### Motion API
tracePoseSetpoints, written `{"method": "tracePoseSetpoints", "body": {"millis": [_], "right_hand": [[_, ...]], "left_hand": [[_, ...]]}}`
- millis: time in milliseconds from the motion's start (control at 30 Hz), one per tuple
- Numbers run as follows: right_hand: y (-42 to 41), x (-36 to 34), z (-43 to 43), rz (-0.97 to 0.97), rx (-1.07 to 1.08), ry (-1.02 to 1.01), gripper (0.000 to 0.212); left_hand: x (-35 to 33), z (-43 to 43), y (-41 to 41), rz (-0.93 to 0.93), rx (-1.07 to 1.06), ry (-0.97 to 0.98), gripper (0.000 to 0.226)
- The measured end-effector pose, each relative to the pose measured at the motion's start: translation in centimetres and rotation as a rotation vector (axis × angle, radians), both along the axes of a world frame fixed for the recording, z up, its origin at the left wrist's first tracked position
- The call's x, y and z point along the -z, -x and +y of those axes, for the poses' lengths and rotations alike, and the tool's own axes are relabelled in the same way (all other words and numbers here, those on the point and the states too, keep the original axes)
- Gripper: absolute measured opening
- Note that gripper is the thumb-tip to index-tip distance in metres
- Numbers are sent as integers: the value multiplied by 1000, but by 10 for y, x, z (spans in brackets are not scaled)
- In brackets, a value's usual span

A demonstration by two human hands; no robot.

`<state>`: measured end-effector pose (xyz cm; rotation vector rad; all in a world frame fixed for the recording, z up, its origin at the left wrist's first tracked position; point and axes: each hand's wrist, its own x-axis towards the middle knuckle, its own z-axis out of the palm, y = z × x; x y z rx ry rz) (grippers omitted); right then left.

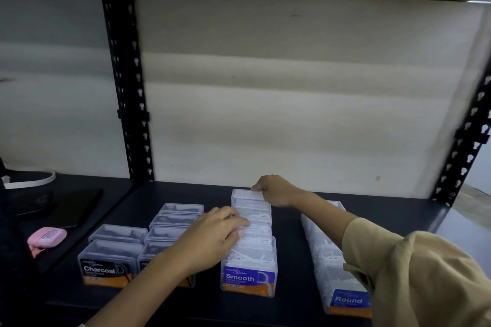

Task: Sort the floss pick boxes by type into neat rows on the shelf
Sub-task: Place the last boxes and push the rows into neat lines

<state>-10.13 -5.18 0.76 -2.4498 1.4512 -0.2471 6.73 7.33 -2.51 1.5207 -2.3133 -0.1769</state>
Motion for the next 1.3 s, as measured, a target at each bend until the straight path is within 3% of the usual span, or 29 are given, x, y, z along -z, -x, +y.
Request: {"method": "tracePoseSetpoints", "body": {"millis": [300, 600, 833, 900, 933, 1033, 1100, 1200, 1300], "right_hand": [[13, -1, 13, 37, -20, -9, 42], [66, -30, 73, -15, -81, 207, 42], [113, -20, 133, -56, 29, 365, 43], [126, -7, 146, -69, 87, 368, 52], [132, 0, 151, -88, 122, 356, 68], [151, 23, 156, -144, 228, 304, 102], [159, 33, 155, -156, 274, 254, 104], [164, 40, 152, -148, 261, 203, 84], [165, 44, 152, -86, 189, 118, 108]], "left_hand": [[0, 1, 1, 1, 5, 3, 36], [-4, 4, 2, -36, 5, 53, 37], [-1, 19, 14, -30, -4, 116, 46], [4, 26, 22, -4, -6, 145, 66], [6, 30, 28, -1, 1, 169, 64], [14, 39, 51, 0, 68, 264, 35], [16, 44, 70, -10, 146, 285, 33], [20, 48, 102, -13, 263, 326, 38], [22, 49, 131, -90, 247, 270, 48]]}}
